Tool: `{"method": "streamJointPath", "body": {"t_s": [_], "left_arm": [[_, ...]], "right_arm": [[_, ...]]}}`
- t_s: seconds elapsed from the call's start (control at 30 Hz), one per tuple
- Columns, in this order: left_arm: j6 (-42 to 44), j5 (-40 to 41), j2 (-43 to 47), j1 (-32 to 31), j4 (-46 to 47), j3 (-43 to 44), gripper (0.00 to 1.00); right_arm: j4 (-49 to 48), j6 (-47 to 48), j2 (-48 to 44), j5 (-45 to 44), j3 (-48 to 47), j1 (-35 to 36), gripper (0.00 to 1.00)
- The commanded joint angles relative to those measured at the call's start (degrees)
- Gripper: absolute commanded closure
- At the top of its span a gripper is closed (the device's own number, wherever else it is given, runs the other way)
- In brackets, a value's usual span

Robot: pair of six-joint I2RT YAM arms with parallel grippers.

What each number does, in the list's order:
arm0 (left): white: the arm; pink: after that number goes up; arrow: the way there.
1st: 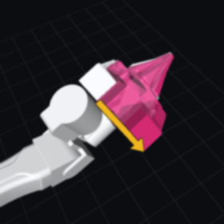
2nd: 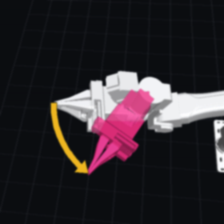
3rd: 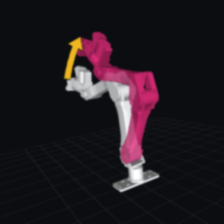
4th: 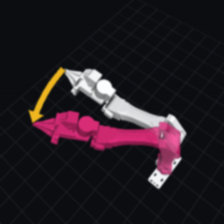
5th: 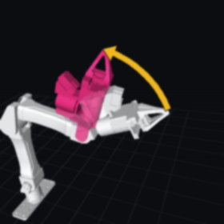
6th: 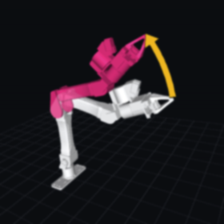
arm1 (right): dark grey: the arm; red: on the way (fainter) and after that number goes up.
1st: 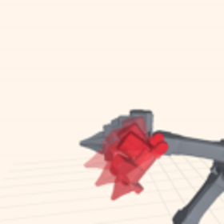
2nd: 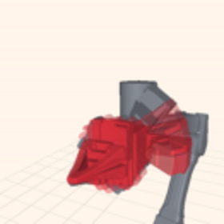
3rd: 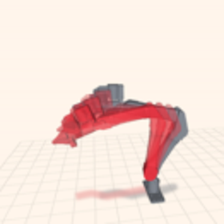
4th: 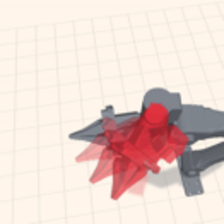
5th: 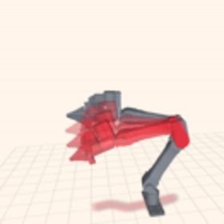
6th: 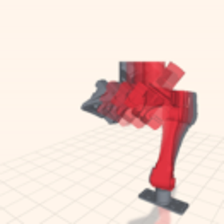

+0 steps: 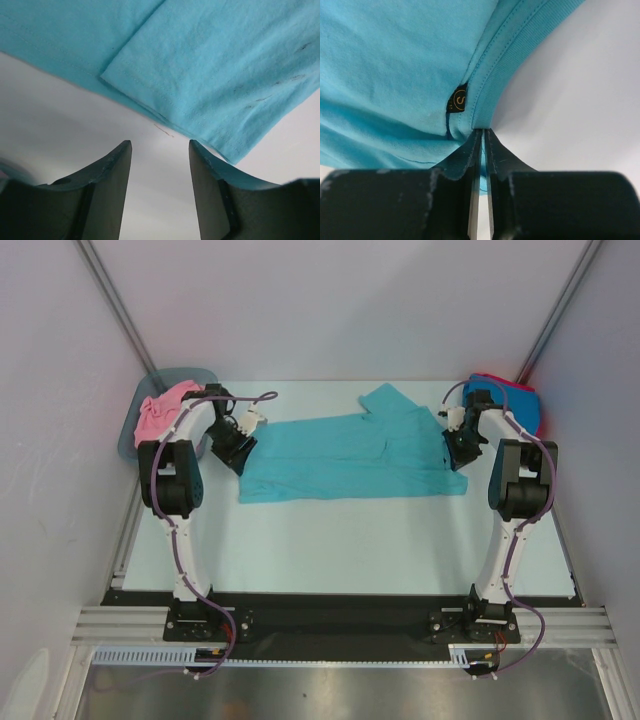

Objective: Fold and stack the t-shirts
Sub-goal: Fold the tshirt

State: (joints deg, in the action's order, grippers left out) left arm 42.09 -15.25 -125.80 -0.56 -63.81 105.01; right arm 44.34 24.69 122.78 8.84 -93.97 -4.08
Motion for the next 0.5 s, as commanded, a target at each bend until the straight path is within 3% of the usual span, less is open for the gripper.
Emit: {"method": "streamJointPath", "body": {"t_s": [0.0,0.23,0.33,0.37,0.47], "left_arm": [[1.15,0.65,0.55,0.38,-0.61,2.21,0.44],[4.14,-1.79,3.01,0.38,-2.8,2.04,0.51],[7.83,-6.02,4.41,-0.23,-6.92,2.04,0.46],[8.88,-6.81,5.03,-0.67,-7.64,1.6,0.41],[12.66,-6.21,8.1,-3.04,-8.43,-3.04,0.39]], "right_arm": [[0.49,0.01,-1.32,1.53,1.42,1.35,0.85],[-0.04,0.19,-2.55,-0.05,1.16,1.18,0.78],[-0.04,0.27,-2.9,-0.23,1.42,1.09,0.77],[-0.04,0.27,-3.07,-0.23,1.6,1.09,0.77],[-0.21,0.36,-3.34,-0.49,2.39,1.09,0.76]]}}
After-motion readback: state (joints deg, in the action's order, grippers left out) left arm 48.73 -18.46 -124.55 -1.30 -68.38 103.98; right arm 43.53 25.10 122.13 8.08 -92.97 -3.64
